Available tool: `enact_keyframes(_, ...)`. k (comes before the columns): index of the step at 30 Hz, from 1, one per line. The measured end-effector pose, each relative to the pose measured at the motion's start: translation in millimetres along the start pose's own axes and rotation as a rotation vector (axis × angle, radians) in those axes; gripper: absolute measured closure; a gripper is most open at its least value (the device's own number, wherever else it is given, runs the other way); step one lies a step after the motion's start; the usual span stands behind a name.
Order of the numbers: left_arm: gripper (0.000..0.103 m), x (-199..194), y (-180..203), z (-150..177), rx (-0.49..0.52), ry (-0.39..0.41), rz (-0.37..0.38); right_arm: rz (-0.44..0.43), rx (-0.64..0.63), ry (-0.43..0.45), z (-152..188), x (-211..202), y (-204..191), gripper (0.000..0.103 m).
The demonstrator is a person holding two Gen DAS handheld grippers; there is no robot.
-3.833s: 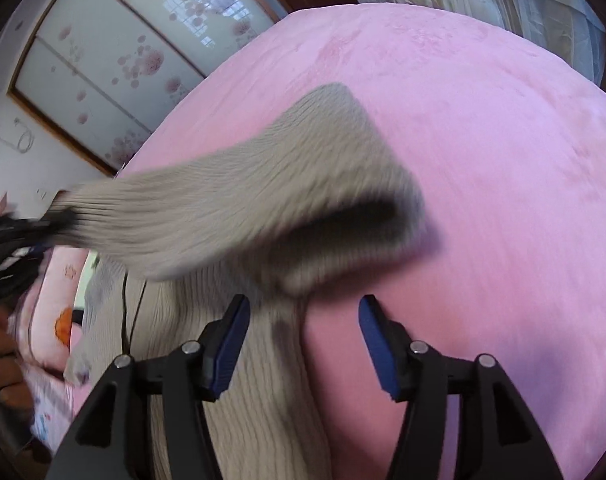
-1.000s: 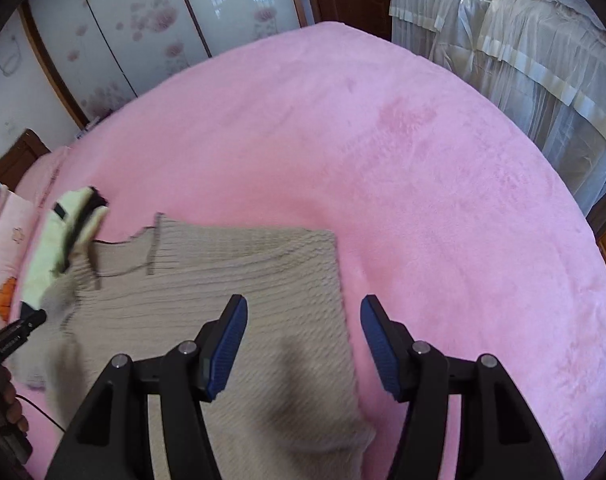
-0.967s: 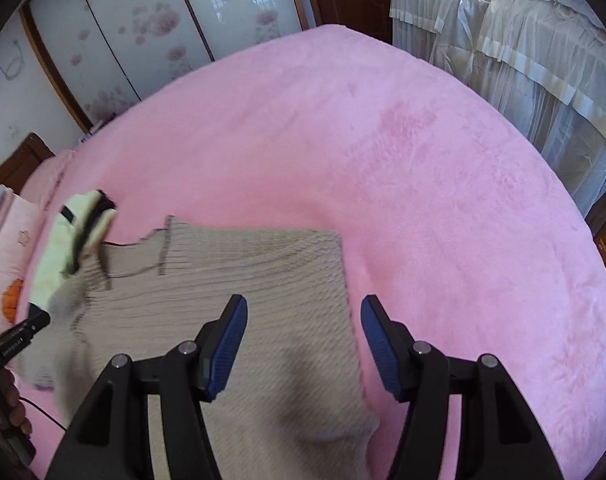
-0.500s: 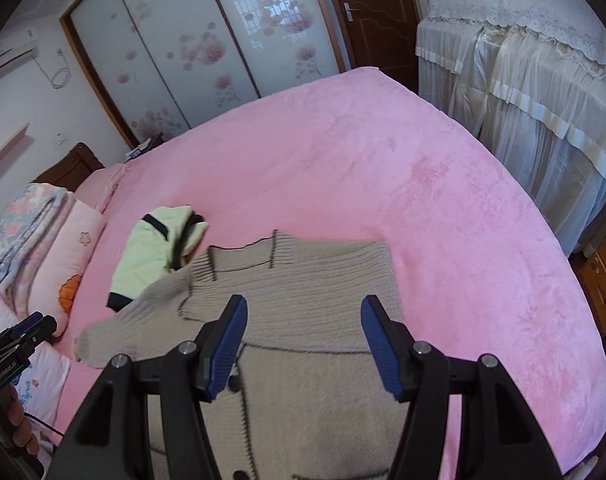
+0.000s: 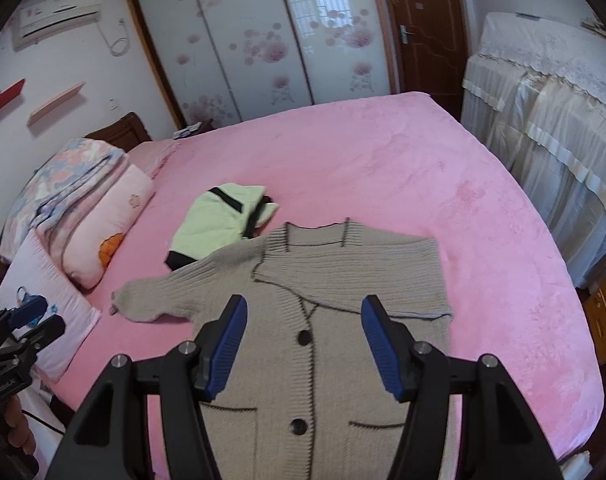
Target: Fold large clothes
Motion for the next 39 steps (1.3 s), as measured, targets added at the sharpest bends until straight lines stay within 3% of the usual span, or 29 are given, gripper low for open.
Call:
enact_keyframes(7,0.036,-19,-52,40,-0.091,0.018,-0.032,-0.068,-0.08,0.065,19,-19,-65,0.043)
enact_keyframes(11,0.036,-25,-83,61,-0.148,0.063,-0.09,-0.105,-0.09,0.099,30,-20,-92,0.043)
enact_keyframes(17,0.036,-22,-118,95,-0.254,0.098,-0.123,-0.038,-0.121,0.136,52,-3,-111,0.041)
enact_keyframes(21,0.035,-2,-134,113,-0.288,0.083,-0.161,-0.025,-0.116,0.098,68,18,-120,0.041)
enact_keyframes(39,0.035,115,-200,151,-0.301,-0.074,-0.146,0.058,-0.172,-0.045,108,131,-150,0.041)
Point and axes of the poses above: each gripper's, at about its wrist camera, not at the fingertips, and x roughly the way its jaws point, y to its right, z to its underside, the point moved 8 cm from there along x, roughly the way its jaws point, and after that the axes turned 2 degrees about -z, right-handed, at the moved point
